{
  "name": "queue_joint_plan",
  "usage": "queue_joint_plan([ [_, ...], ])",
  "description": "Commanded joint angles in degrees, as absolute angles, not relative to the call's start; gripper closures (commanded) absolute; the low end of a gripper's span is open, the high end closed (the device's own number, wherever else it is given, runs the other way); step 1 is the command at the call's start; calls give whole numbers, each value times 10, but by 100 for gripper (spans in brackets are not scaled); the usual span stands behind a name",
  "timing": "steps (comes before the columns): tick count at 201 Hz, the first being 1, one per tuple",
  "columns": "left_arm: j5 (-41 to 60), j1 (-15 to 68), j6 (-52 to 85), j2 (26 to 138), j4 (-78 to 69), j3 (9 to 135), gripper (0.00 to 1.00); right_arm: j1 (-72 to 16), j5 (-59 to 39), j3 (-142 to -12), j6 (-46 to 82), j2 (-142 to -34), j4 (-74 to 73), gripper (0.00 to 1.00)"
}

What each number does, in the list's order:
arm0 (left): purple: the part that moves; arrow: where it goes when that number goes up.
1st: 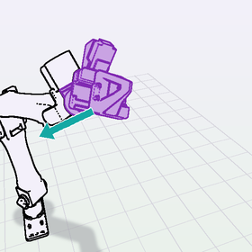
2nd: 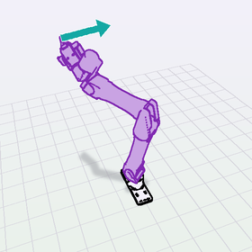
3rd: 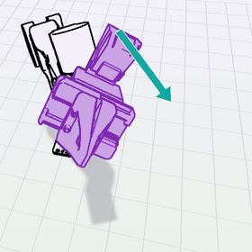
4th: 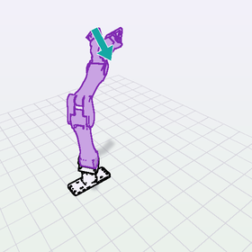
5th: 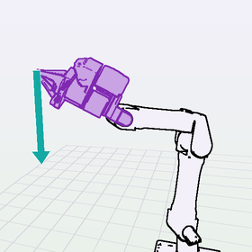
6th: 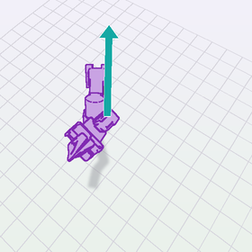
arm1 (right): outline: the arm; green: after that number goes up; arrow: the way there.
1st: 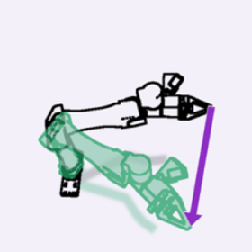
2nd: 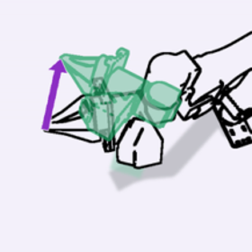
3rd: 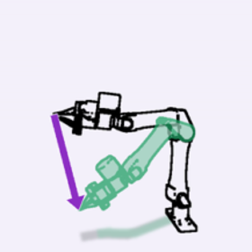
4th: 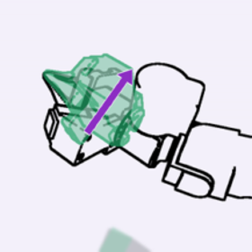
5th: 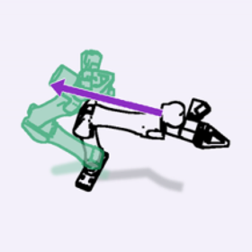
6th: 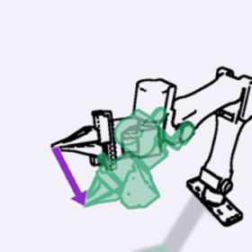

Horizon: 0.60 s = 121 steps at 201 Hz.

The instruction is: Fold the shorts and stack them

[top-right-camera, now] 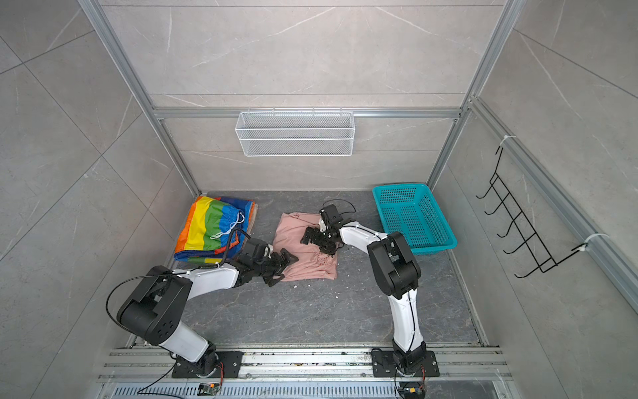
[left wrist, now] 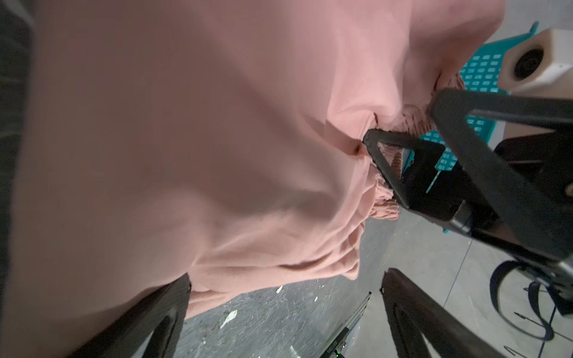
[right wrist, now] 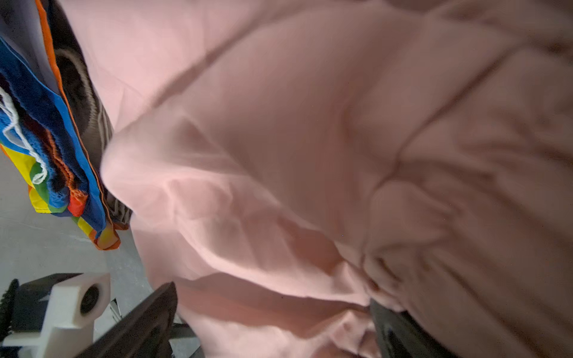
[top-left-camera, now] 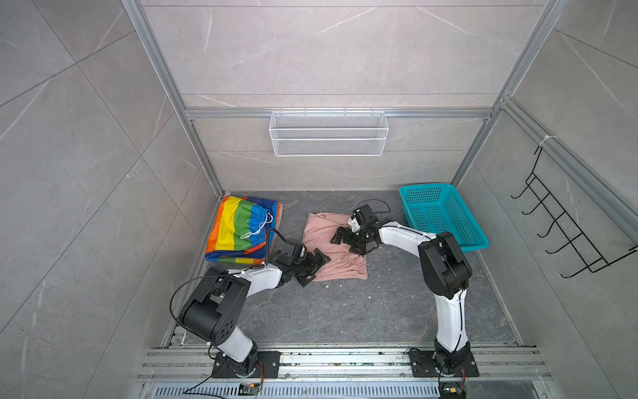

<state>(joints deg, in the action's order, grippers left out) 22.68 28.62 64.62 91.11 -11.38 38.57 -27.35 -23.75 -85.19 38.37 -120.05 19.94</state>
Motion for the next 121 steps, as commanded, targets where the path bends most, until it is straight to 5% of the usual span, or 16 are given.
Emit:
queue_joint_plan([
  [1, 214, 286, 658, 917, -82, 343, 1, -263, -220, -856, 339, -1210, 239, 1],
  [61, 181, 290, 506, 794, 96, 525, 0, -263, -258, -903, 362, -1109, 227, 1],
  [121, 230, 297, 524, 903, -34, 523, 1, -258, -316, -988, 431, -1227, 159, 1],
])
